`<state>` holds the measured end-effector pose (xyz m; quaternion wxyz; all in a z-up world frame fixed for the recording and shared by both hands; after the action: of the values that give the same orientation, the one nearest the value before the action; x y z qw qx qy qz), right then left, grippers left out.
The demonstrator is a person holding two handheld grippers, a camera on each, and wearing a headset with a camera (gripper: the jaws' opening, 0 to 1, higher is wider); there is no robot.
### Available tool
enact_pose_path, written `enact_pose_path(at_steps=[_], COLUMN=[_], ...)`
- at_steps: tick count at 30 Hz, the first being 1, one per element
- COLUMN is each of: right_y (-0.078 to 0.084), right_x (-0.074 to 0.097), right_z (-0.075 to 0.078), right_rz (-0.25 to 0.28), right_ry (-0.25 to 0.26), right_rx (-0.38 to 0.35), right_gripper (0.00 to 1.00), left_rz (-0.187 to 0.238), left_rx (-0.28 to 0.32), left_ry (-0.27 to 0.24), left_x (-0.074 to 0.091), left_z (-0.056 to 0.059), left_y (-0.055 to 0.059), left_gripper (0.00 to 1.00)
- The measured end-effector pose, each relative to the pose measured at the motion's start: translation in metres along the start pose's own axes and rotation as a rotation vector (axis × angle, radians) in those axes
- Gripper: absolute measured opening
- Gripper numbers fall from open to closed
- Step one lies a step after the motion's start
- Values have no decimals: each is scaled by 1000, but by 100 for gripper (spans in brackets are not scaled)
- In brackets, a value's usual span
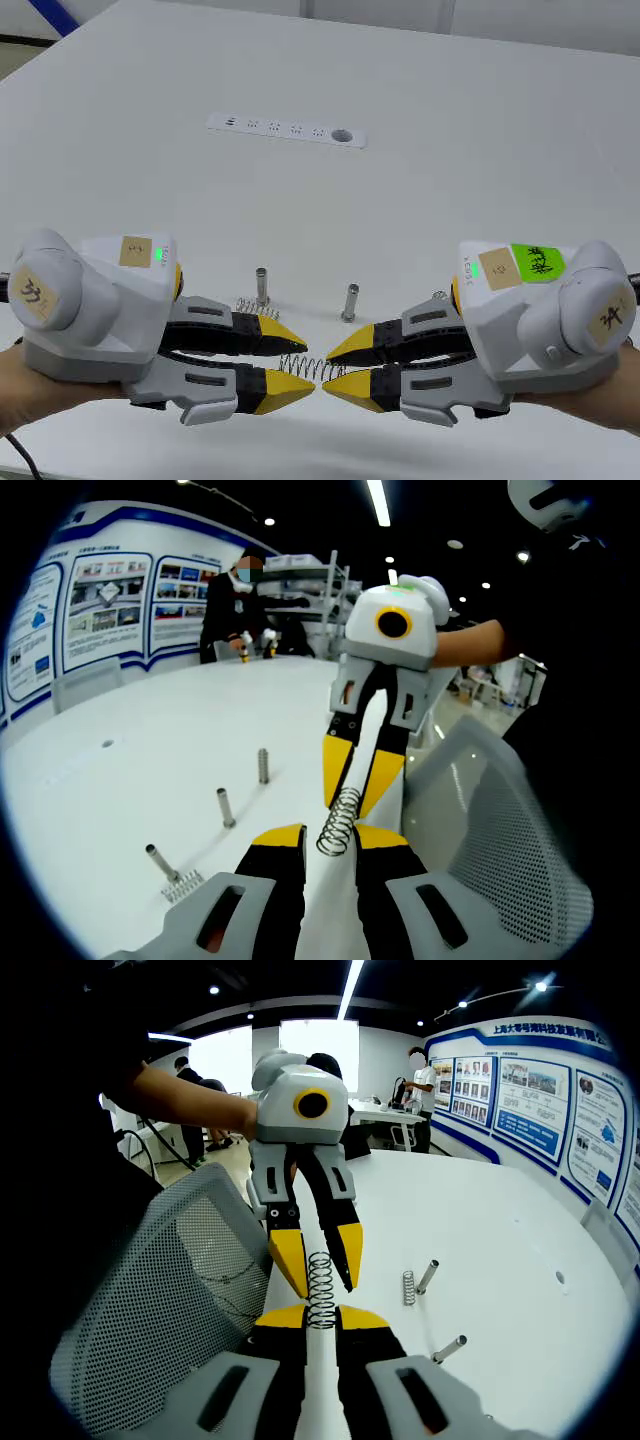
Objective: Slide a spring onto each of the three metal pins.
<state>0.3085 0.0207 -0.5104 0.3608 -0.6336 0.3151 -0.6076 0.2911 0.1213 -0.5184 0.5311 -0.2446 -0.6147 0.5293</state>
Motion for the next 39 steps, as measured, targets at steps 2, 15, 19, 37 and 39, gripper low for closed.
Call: enact_pose_path(at_steps=[2,15,19,37,39], right_y=[-1,-9,-11,-17,-20], right_x=[1,5,7,13,15], right_z=[-1,-6,-4,-1,-1], right_rz=[0,23,44,167,184], right_ry=[-6,-27,-24,-55,-59], right_rx=[6,55,34,-110,-119], right_gripper=[11,12,12,11,11], left_rz=[3,-2,5,-1,-7], left_rx=[6,-114,-113,-157,-160], left_ry=[20,30,32,21,19], left_x=[0,6,8,12,11], left_z=[2,12,12,10,10], left_y=[-1,-8,-11,-17,-17], left_gripper=[16,10,10,10,10])
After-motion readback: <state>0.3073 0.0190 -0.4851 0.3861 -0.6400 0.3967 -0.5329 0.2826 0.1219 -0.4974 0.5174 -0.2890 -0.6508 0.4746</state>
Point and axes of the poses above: the centre of the closed fingertips' face, and the gripper's own axes: x roughly backward along the fingers, z roughly to its right, y roughly out of its underside, the point moved 6 cm from there along x, roughly backward along the fingers, and after that the axes turned 2 degrees about -x, right-handed, at the moved point
